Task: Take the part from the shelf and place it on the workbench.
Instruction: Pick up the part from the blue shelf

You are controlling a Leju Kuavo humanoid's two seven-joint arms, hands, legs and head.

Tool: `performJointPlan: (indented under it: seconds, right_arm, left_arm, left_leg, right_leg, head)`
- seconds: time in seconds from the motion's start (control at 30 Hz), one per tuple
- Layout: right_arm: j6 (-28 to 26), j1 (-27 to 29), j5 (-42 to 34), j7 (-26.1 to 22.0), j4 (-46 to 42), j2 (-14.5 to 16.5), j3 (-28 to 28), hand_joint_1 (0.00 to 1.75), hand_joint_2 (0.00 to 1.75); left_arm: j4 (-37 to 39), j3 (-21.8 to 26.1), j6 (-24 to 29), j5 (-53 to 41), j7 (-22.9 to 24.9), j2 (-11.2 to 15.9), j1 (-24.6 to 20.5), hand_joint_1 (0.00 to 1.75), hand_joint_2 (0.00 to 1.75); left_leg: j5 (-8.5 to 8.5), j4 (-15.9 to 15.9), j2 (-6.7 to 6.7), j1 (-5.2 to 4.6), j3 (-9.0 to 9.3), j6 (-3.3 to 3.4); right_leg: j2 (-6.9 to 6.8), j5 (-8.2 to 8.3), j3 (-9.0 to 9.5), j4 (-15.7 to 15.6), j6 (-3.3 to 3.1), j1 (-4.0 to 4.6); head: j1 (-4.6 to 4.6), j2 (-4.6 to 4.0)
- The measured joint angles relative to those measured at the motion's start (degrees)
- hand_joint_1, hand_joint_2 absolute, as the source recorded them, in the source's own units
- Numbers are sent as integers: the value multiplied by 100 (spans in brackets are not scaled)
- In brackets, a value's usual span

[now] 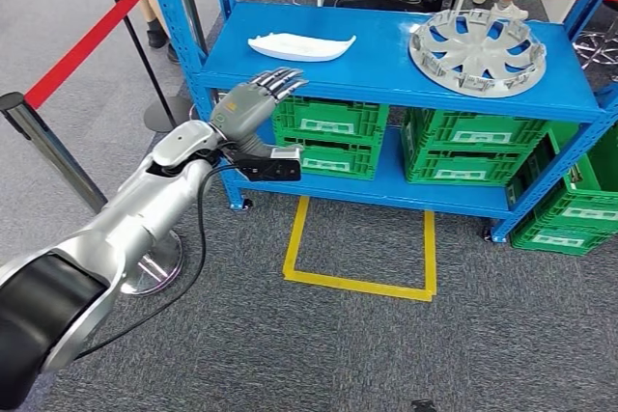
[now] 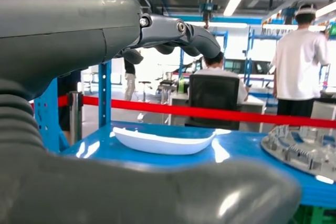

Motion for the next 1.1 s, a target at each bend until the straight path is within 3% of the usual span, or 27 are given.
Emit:
performJointPlan:
  seconds: [0.1, 0.43, 0.7, 1.1]
  right_arm:
    - [-4, 3, -16, -8, 0, -1, -1, 0, 175]
    - [-22, 13, -40, -31, 0, -21, -2, 0, 175]
    - [-46, 27, -104, -43, 0, -25, -4, 0, 175]
    - [-60, 39, -141, -51, 0, -29, -7, 0, 175]
  left_arm:
    - [28, -112, -130, 40, 132, 0, -67, 0, 175]
    - [425, -410, -846, 224, 244, -9, -256, 0, 175]
    - [593, -684, -749, -9, 869, -125, -413, 0, 175]
    - [736, -913, -698, -101, 1053, -254, -544, 0, 175]
  left_leg:
    - [0, 0, 0, 0, 0, 0]
    - [0, 0, 0, 0, 0, 0]
    - [0, 0, 0, -1, -1, 0]
    - [0, 0, 0, -1, -1, 0]
  right_leg:
    - [0, 1, 0, 0, 1, 0]
    - [1, 2, -1, 1, 2, 0]
    - [0, 2, -1, 0, 3, -1]
    - [1, 2, -2, 0, 4, -1]
  head:
    - [-1, 0]
    - [-1, 0]
    - [-1, 0]
    - [-1, 0]
